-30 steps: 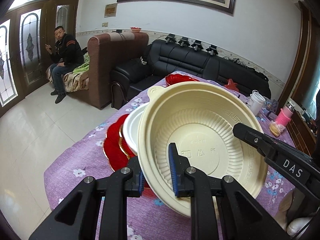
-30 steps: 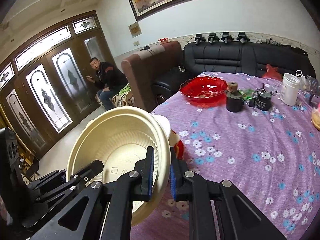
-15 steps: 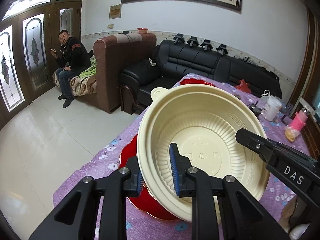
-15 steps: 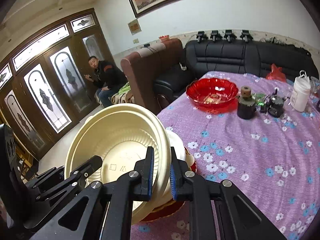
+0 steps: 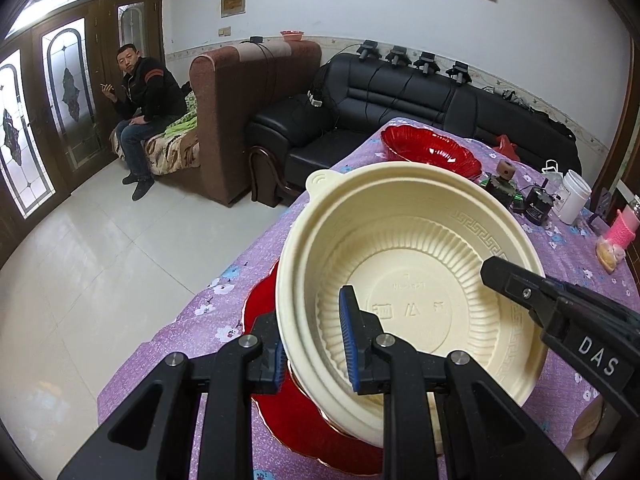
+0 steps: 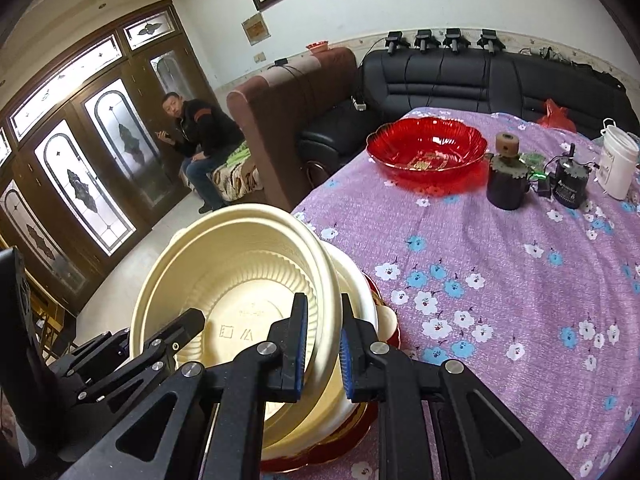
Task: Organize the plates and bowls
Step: 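Carry the cream strainer bowl with the right tool onto the stack, release, then withdraw the open right tool from the finished stack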
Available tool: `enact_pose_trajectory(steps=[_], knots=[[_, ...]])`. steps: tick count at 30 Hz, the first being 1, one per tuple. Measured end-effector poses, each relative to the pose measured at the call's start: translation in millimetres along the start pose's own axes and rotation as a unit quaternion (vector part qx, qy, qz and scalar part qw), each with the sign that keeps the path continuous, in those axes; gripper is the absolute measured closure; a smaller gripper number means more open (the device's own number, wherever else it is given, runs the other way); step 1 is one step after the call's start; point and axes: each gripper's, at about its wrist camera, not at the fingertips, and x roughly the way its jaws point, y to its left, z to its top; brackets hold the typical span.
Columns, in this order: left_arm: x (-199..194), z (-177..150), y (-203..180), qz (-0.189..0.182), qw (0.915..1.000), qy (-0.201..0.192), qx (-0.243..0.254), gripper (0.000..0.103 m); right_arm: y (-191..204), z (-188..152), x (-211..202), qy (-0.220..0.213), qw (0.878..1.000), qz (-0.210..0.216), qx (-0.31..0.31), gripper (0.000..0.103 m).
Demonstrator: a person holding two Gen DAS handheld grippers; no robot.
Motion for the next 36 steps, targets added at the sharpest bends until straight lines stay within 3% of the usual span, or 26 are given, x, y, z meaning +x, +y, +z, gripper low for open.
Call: enact_pose_trajectory(steps=[1, 5, 9, 12, 16, 21, 25, 36], knots=[[0.8, 0.8, 1.0, 0.001, 1.0000, 0.000, -0.001, 0.078, -0.1, -0.2, 1.8, 0.001, 1.000, 0.001, -0.001, 0.086], [-0.4, 3.3, 5.5, 0.009, 0.9999, -0.009, -0.009, 0.040, 4.7, -0.8, 2.3, -0.008, 1.000, -0.006, -0.015, 0.086], [-7.8, 4.4, 9.7, 0.005, 0.9996, -0.020, -0.018, 0.031, 5.7, -3.0, 2.9, -0.020, 1.000, -0.009, -0.020, 0.085], [-14.7, 3.8, 13.9, 0.004, 0.9992, -0.031, -0.027, 0.029, 6.8, -3.0, 4.0, -0.029, 0.999, -0.009, -0.024, 0.075], [-25.7, 0.0, 21.0, 0.005, 0.9984, -0.041, -0.038, 0.026, 14.2, -3.8, 3.8, -0.054, 0.997, -0.033, -0.050, 0.042], [-37.2, -9.7, 27.9, 0.006, 0.9973, -0.050, -0.053, 0.023, 22.8, -6.6, 0.1, -0.075, 0.994, -0.042, -0.073, 0.037], [-44.2, -17.8, 32.8, 0.006, 0.9962, -0.056, -0.067, 0.021, 24.6, -5.8, -9.4, -0.096, 0.991, -0.048, -0.078, 0.022], [-56.0, -39.2, 25.0, 0.005, 0.9963, -0.049, -0.071, 0.020, 13.4, -10.2, -52.4, -0.132, 0.988, -0.053, -0.054, 0.020]])
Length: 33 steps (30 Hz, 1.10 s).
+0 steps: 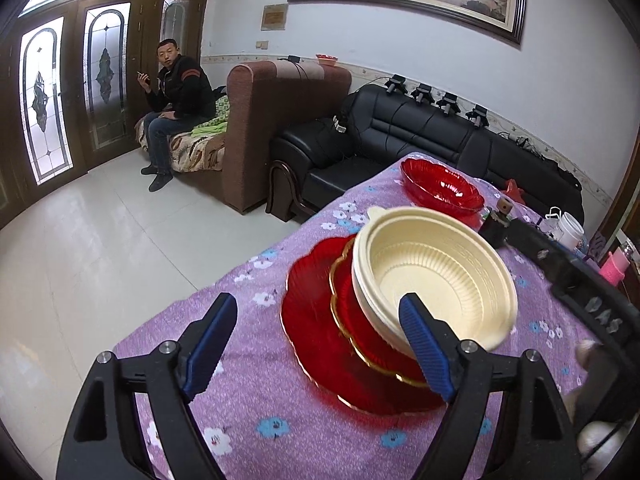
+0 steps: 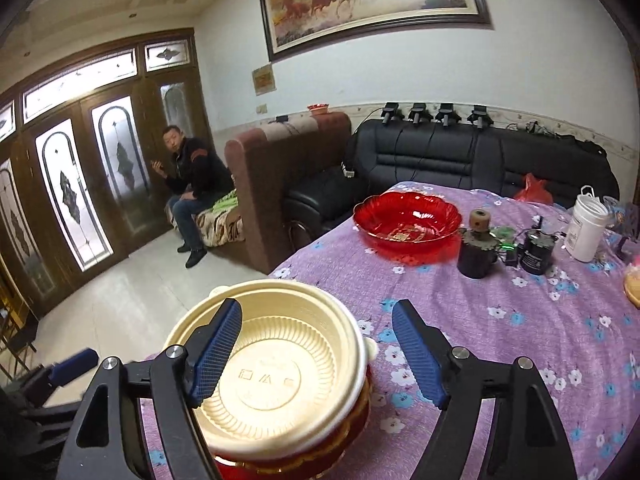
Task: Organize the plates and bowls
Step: 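Withdraw the open right tool from the finished stack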
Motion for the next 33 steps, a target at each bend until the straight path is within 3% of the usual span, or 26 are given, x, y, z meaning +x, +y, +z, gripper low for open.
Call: enact_pose_trajectory(steps=[6, 9, 11, 14, 18, 20, 27, 33], knots=[[-10.4, -20.2, -9.2, -0.009, 0.9999, 0.010, 0.004, 0.020, -18.1, -15.8, -31.5, 0.009, 1.000, -0.006, 0.027, 0.017], [-22.8, -28.8, -12.0, -0.005, 1.0000, -0.006, 0.005, 0.020, -31.6, -30.0, -48.1, 0.016, 0.999, -0.007, 0.052, 0.017], [-32.9, -32.6, -14.3, 0.007, 0.9995, -0.028, 0.008, 0.019, -36.4, -38.6, -56.9, 0.019, 0.998, -0.008, 0.060, 0.017], [-52.2, -37.5, -17.3, 0.044, 0.9957, -0.081, 0.005, 0.009, -39.6, -53.7, -68.1, 0.026, 0.998, -0.017, 0.063, 0.017], [-88.3, -44.2, -15.8, 0.083, 0.9823, -0.168, -0.009, 0.000, -38.3, -73.8, -74.5, 0.042, 0.996, -0.009, 0.072, 0.016], [-97.9, -44.9, -14.5, 0.090, 0.9788, -0.183, -0.017, 0.000, -36.5, -79.7, -74.3, 0.050, 0.996, -0.001, 0.078, 0.016], [-91.4, -50.1, -27.3, 0.098, 0.9851, -0.140, 0.020, 0.000, -16.0, -95.9, -75.2, 0.065, 0.995, 0.019, 0.067, 0.016], [-78.6, -61.1, -36.6, 0.069, 0.9931, -0.084, 0.043, 0.000, -2.2, -109.6, -70.2, 0.081, 0.996, 0.011, 0.044, 0.016]])
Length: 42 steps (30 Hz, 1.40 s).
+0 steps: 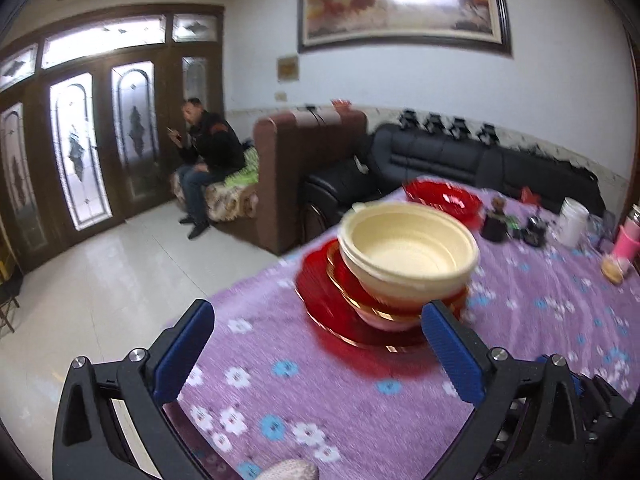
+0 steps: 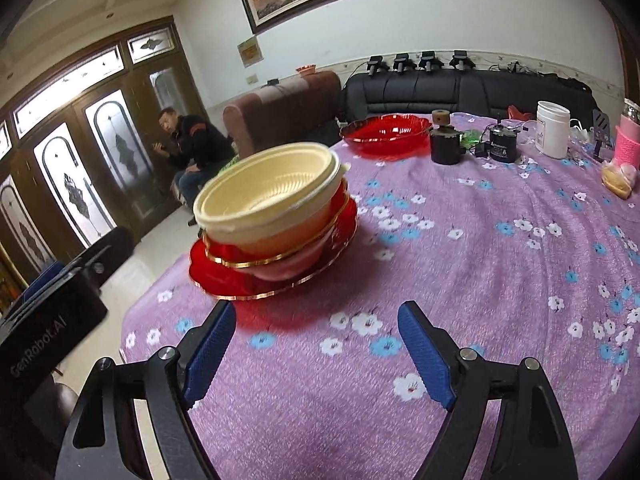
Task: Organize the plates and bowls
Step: 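Withdraw the open right tool from the finished stack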
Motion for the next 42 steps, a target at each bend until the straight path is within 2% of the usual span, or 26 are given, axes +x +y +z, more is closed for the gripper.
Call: enact_pose_trajectory(steps=[2, 10, 42], knots=[[6.9, -5.0, -2.2, -0.013, 0.9996, 0.027, 0.002, 0.000, 0.0, -4.0, 3.2, 0.006, 1.000, -0.006, -0.003, 0.016], [29.4, -13.4, 1.6, -0.038, 0.9954, 0.088, -0.009, 0.000, -2.0, -11.1, 9.2, 0.018, 1.000, -0.016, -0.007, 0.015], [49.2, -20.9, -4.6, -0.048, 0.9911, 0.125, -0.003, 0.000, 10.9, -15.7, 25.3, 0.043, 0.998, -0.024, -0.026, 0.013]])
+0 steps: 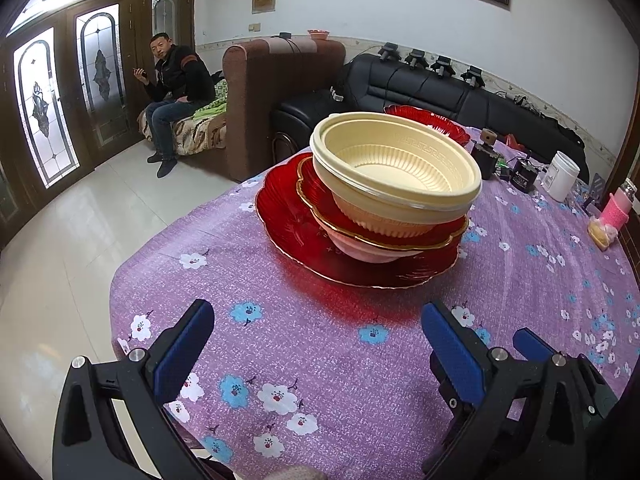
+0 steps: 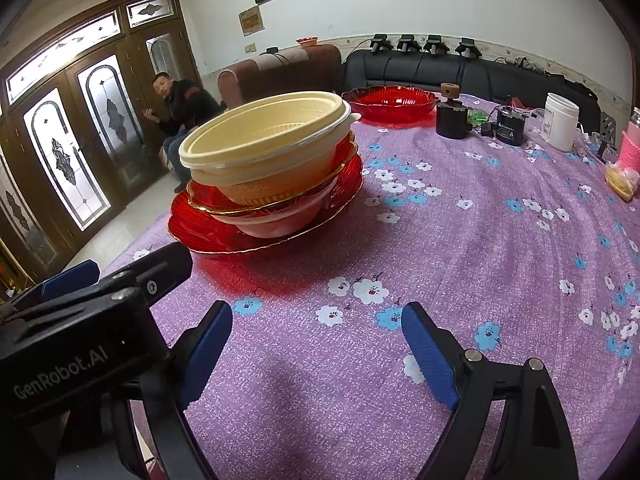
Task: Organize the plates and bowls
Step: 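Withdraw the open right tool from the finished stack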
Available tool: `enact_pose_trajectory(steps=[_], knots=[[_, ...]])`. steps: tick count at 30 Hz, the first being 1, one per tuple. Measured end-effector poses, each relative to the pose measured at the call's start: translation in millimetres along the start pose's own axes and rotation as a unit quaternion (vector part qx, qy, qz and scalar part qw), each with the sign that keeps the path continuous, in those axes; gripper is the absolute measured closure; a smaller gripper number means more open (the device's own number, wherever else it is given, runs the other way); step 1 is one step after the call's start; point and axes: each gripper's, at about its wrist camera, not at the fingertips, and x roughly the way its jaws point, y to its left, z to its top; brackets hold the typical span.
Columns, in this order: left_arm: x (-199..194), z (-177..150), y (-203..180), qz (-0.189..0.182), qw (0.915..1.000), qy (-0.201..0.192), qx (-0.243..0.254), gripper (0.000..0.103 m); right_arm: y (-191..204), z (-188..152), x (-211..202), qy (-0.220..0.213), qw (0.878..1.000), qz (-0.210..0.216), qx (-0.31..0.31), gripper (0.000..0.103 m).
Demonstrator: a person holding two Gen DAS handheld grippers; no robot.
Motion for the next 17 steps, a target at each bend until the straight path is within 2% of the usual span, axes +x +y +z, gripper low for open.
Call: enact_pose_trajectory(steps=[17], knots=[[2.2, 2.3, 2.2, 0.007, 1.0000, 0.001, 0.007, 0.000, 4.5, 0.1, 3.7, 0.010, 1.000, 0.009, -0.011, 0.013]])
